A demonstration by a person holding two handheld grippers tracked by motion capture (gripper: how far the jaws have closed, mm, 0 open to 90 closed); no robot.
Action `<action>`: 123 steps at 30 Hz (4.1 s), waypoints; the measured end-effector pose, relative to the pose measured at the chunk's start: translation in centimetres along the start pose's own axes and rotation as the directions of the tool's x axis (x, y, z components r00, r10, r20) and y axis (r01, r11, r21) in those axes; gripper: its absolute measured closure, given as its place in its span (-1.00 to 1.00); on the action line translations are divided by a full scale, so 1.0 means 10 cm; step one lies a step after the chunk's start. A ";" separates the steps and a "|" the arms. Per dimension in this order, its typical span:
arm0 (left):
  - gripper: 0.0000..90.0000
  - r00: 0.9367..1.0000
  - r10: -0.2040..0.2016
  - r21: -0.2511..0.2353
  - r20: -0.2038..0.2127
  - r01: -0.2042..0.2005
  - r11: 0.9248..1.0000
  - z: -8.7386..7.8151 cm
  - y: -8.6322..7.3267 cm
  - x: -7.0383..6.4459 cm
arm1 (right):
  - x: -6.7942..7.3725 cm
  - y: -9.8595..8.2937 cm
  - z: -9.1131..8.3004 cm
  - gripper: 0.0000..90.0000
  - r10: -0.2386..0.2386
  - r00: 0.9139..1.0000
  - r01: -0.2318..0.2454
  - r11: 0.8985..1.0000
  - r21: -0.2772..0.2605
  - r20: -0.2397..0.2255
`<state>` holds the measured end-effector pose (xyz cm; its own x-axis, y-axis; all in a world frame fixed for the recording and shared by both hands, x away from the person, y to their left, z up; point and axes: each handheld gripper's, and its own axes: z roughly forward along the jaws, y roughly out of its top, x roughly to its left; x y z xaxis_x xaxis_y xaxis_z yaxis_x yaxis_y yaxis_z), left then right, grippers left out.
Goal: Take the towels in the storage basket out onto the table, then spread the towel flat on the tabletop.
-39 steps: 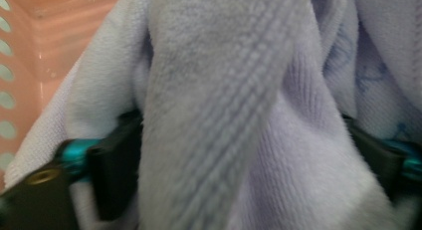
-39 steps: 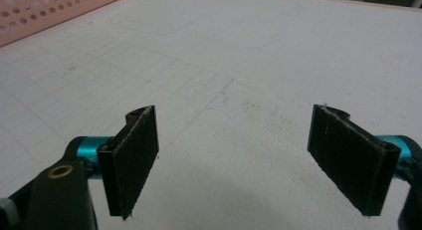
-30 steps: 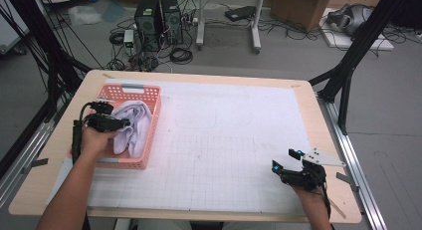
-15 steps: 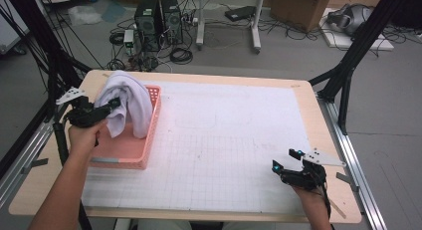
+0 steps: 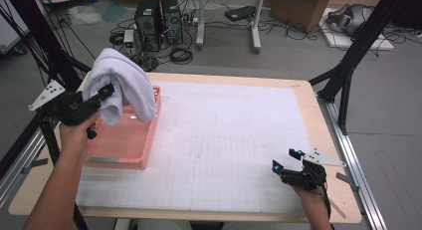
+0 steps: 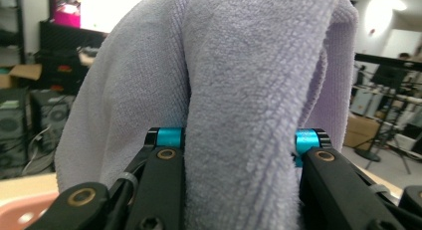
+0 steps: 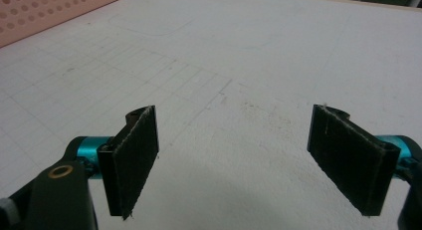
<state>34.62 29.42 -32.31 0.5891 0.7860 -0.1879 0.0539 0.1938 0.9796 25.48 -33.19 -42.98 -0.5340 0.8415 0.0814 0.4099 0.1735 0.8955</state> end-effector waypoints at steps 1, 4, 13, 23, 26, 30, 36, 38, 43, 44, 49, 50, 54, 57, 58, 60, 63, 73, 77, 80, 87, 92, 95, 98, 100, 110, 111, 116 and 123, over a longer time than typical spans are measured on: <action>0.54 1.000 0.004 -0.002 0.015 -0.004 1.000 0.00 0.01 -0.03 | 0.00 0.00 0.00 -0.58 -0.001 1.000 0.001 1.000 0.000 0.000; 0.54 0.999 0.014 -0.007 0.049 -0.014 1.000 0.02 0.04 -0.07 | -0.01 0.00 0.01 -0.58 -0.007 1.000 0.007 1.000 -0.003 0.000; 0.53 0.971 0.066 -0.021 0.229 -0.063 0.998 0.17 0.17 -0.43 | 0.00 0.00 0.01 -0.58 -0.004 1.000 0.004 1.000 0.000 -0.002; 0.53 0.924 0.108 0.004 0.367 -0.118 0.993 0.50 0.08 -0.90 | 0.01 0.01 0.01 -0.58 -0.009 1.000 0.009 1.000 -0.002 -0.007; 0.53 0.906 0.118 0.025 0.407 -0.140 0.990 0.64 0.01 -1.06 | 0.01 0.01 0.01 -0.58 -0.015 1.000 0.015 1.000 -0.005 -0.006; 0.53 0.878 0.116 0.054 0.464 -0.159 0.986 0.81 -0.12 -1.27 | 0.01 0.01 0.01 -0.58 -0.009 1.000 0.009 1.000 -0.003 -0.006; 0.52 0.831 0.122 0.086 0.543 -0.200 0.976 1.06 -0.38 -1.56 | 0.01 0.01 0.01 -0.58 -0.010 1.000 0.010 1.000 -0.003 -0.008; 0.52 0.820 0.122 0.105 0.558 -0.216 0.971 1.15 -0.49 -1.65 | 0.01 0.01 0.02 -0.58 -0.014 1.000 0.014 1.000 -0.005 -0.010; 0.52 0.808 0.097 0.151 0.581 -0.224 0.963 1.39 -0.75 -1.80 | 0.00 0.01 0.01 -0.58 -0.011 1.000 0.011 1.000 -0.006 -0.010; 0.52 0.808 0.095 0.161 0.582 -0.229 0.960 1.43 -0.80 -1.81 | -0.01 0.01 0.01 -0.58 -0.008 1.000 0.008 1.000 -0.007 -0.008; 0.49 0.836 0.061 0.211 0.545 -0.207 0.955 1.62 -1.06 -1.84 | -0.02 0.00 0.00 -0.58 0.000 1.000 0.000 1.000 -0.004 -0.005; 0.49 0.843 0.047 0.227 0.536 -0.197 0.954 1.66 -1.11 -1.83 | -0.02 0.00 0.01 -0.58 0.002 1.000 -0.002 1.000 -0.001 -0.006; 0.45 0.849 0.010 0.282 0.528 -0.186 0.941 1.78 -1.29 -1.82 | -0.02 0.00 0.02 -0.58 -0.002 1.000 0.002 1.000 0.003 -0.010; 0.38 0.878 0.010 0.361 0.478 -0.207 0.909 1.84 -1.39 -1.80 | -0.02 0.00 0.03 -0.58 -0.007 1.000 0.007 1.000 0.002 -0.010; 0.18 0.893 0.010 0.386 0.450 -0.204 0.900 1.85 -1.41 -1.79 | -0.02 0.00 0.03 -0.58 -0.002 1.000 0.002 1.000 0.006 -0.012; -0.19 0.924 0.004 0.431 0.382 -0.182 0.884 1.85 -1.42 -1.75 | -0.02 0.00 0.03 -0.58 0.001 1.000 -0.001 1.000 0.006 -0.011; -0.46 0.954 0.017 0.446 0.299 -0.155 0.881 1.79 -1.36 -1.67 | -0.02 -0.01 0.03 -0.58 -0.001 1.000 0.002 1.000 0.007 -0.010; -0.54 0.977 0.077 0.387 0.198 -0.150 0.910 1.30 -1.14 -1.48 | -0.01 0.00 0.04 -0.58 -0.006 1.000 0.006 1.000 0.010 -0.008; -0.52 0.979 0.069 0.342 0.192 -0.133 0.930 1.15 -1.07 -1.42 | 0.01 0.00 0.04 -0.58 -0.006 1.000 0.006 1.000 0.012 -0.013; -0.51 0.978 0.064 0.338 0.200 -0.130 0.932 1.04 -1.06 -1.40 | 0.01 0.00 0.05 -0.58 -0.007 1.000 0.008 1.000 0.013 -0.010; -0.49 0.971 0.038 0.340 0.238 -0.120 0.933 0.79 -1.18 -1.42 | 0.00 -0.01 0.15 -0.53 -0.004 1.000 0.005 0.999 0.049 -0.015; -0.48 0.967 0.057 0.317 0.248 -0.137 0.939 0.74 -1.15 -1.54 | 0.04 0.03 0.25 -0.48 -0.008 1.000 0.010 0.998 0.063 -0.024; -0.49 0.973 0.040 0.326 0.225 -0.114 0.939 0.73 -1.21 -1.54 | 0.06 0.04 0.26 -0.48 -0.010 1.000 0.011 0.998 0.067 -0.027; -0.49 0.977 0.021 0.345 0.212 -0.095 0.934 0.71 -1.30 -1.53 | 0.06 0.04 0.26 -0.48 -0.007 1.000 0.008 0.998 0.060 -0.026; -0.49 0.977 0.021 0.352 0.210 -0.096 0.931 0.71 -1.33 -1.53 | 0.04 0.04 0.25 -0.48 0.002 1.000 0.000 0.998 0.055 -0.020; -0.31 0.974 0.035 0.376 0.225 -0.120 0.919 0.68 -1.38 -1.53 | 0.05 0.03 0.26 -0.46 -0.017 1.000 0.017 0.997 0.072 0.000; -0.30 0.973 0.036 0.378 0.227 -0.122 0.918 0.68 -1.38 -1.53 | 0.06 0.04 0.27 -0.46 -0.017 1.000 0.017 0.997 0.071 -0.003; -0.29 0.973 0.034 0.378 0.229 -0.122 0.918 0.70 -1.40 -1.52 | 0.15 0.07 0.32 -0.37 -0.012 0.998 0.016 0.997 0.074 -0.055; -0.25 0.971 0.012 0.383 0.238 -0.105 0.918 0.72 -1.42 -1.51 | 0.44 0.27 0.54 -0.34 -0.078 0.983 0.087 0.995 0.048 -0.165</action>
<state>30.77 10.58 -42.87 0.7644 0.6262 -0.1539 0.2965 -0.1294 0.9462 28.25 -26.20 -42.58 -0.6792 0.7293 0.0822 0.3971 0.2710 0.8769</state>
